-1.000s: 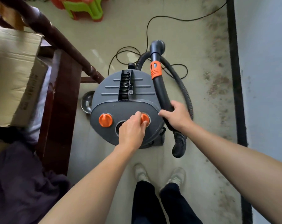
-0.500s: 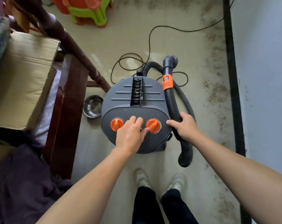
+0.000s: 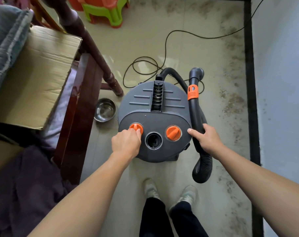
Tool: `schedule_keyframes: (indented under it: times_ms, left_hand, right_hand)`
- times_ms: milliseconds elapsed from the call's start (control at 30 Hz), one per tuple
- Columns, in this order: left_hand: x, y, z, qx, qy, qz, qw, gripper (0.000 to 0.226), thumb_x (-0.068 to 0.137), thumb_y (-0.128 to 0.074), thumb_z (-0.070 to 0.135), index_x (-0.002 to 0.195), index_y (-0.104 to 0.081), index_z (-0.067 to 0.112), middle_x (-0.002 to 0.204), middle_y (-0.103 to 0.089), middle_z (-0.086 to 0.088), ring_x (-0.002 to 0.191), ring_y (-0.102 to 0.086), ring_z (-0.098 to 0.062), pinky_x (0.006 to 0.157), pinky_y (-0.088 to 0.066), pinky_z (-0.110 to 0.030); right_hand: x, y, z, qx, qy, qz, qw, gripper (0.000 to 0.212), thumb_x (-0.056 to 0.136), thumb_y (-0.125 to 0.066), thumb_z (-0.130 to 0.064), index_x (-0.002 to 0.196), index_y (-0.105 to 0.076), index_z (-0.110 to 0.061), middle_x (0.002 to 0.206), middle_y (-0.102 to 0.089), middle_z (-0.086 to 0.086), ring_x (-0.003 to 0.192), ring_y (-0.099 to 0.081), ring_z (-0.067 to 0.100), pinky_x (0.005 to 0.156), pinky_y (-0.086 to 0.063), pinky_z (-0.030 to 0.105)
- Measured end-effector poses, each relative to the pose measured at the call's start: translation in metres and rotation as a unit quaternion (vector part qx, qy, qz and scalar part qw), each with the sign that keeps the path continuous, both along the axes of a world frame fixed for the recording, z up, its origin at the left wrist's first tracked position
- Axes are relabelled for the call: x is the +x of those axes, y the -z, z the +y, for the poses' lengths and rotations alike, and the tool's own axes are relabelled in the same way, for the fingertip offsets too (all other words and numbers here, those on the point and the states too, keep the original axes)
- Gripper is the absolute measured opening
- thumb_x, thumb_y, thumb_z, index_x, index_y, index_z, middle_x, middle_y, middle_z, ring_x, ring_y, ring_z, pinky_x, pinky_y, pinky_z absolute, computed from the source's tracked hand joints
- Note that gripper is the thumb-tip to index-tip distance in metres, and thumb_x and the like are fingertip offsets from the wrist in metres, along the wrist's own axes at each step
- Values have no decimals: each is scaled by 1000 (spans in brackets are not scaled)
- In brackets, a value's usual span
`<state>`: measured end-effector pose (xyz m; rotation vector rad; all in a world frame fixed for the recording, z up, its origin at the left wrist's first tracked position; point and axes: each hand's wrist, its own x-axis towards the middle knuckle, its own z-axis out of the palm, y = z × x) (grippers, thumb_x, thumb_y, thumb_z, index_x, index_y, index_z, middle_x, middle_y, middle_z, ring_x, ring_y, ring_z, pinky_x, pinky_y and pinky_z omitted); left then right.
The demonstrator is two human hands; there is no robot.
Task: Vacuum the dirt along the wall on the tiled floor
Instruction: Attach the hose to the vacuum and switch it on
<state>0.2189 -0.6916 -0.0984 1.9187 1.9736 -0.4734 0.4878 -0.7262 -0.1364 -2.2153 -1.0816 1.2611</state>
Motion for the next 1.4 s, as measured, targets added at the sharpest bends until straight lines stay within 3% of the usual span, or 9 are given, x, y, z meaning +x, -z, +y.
schedule_keyframes:
  times_ms: [200, 367, 600, 767, 867, 933, 1100, 1233, 1400]
  left_hand:
    - [-7, -5, 7, -6, 105, 47, 993, 37, 104, -29, 35, 109, -58, 11, 109, -67, -11, 101, -63, -33, 69, -33, -33]
    - [-8, -12, 14, -9, 193, 95, 977, 26, 103, -36, 25, 106, -60, 14, 108, -68, -6, 101, -64, -29, 67, -33, -30]
    - [-9, -12, 13, -10, 173, 83, 981, 33, 105, -31, 34, 105, -58, 15, 107, -68, -7, 99, -64, -29, 68, -34, -31]
    - [-8, -20, 7, -47, 146, 84, 985, 28, 102, -38, 34, 115, -54, 15, 112, -65, -6, 101, -64, -28, 71, -36, -31]
    - [1, -38, 0, -68, 138, 66, 986, 27, 100, -40, 36, 115, -52, 17, 116, -63, -5, 105, -62, -28, 74, -37, -32]
    - [17, -55, -3, -77, 139, 34, 987, 24, 98, -42, 34, 112, -51, 17, 117, -61, -6, 107, -61, -30, 76, -40, -34]
    - [78, -115, 1, -96, 185, -38, 977, 20, 96, -40, 28, 108, -50, 16, 114, -61, -8, 103, -59, -31, 74, -38, -37]
    - [121, -157, 14, -89, 218, -85, 968, 22, 96, -40, 28, 110, -51, 15, 115, -61, -9, 103, -59, -31, 78, -42, -38]
    - [184, -194, 43, -104, 210, -123, 964, 23, 91, -46, 29, 108, -54, 15, 110, -60, -8, 100, -58, -30, 80, -46, -36]
  right_hand:
    - [-4, -1, -1, 6, 8, 12, 1000, 26, 86, -73, -38, 95, -63, -16, 83, -65, -6, 85, -63, 25, 77, -49, 36]
    - [-1, 1, 0, 0, 6, 11, 1000, 29, 83, -74, -43, 92, -63, -18, 87, -68, 2, 87, -65, 28, 82, -53, 44]
    - [-1, -5, -2, -20, -4, -1, 1000, 37, 82, -78, -39, 67, -48, -22, 65, -52, -5, 64, -50, 18, 61, -38, 33]
    - [5, -24, -23, -90, -35, -90, 991, 40, 75, -77, -54, 72, -53, -22, 72, -61, -1, 74, -60, 25, 65, -46, 36]
    - [23, -58, -34, -98, -13, -147, 984, 32, 71, -71, -48, 77, -59, -18, 71, -65, 3, 71, -64, 27, 67, -54, 37]
    - [40, -89, -33, -86, -1, -173, 981, 24, 69, -67, -41, 77, -59, -19, 68, -64, 2, 68, -64, 26, 62, -53, 34]
    - [81, -181, -9, 0, 52, -207, 977, 17, 76, -70, -34, 80, -59, -21, 68, -58, -5, 62, -53, 16, 50, -32, 24]
    - [114, -237, 19, 96, 143, -174, 970, 19, 76, -74, -33, 72, -62, -20, 63, -58, -5, 67, -57, 25, 58, -39, 30]
    - [158, -289, 67, 208, 248, -33, 946, 23, 68, -72, -26, 57, -60, -9, 49, -57, 0, 49, -55, 20, 54, -49, 35]
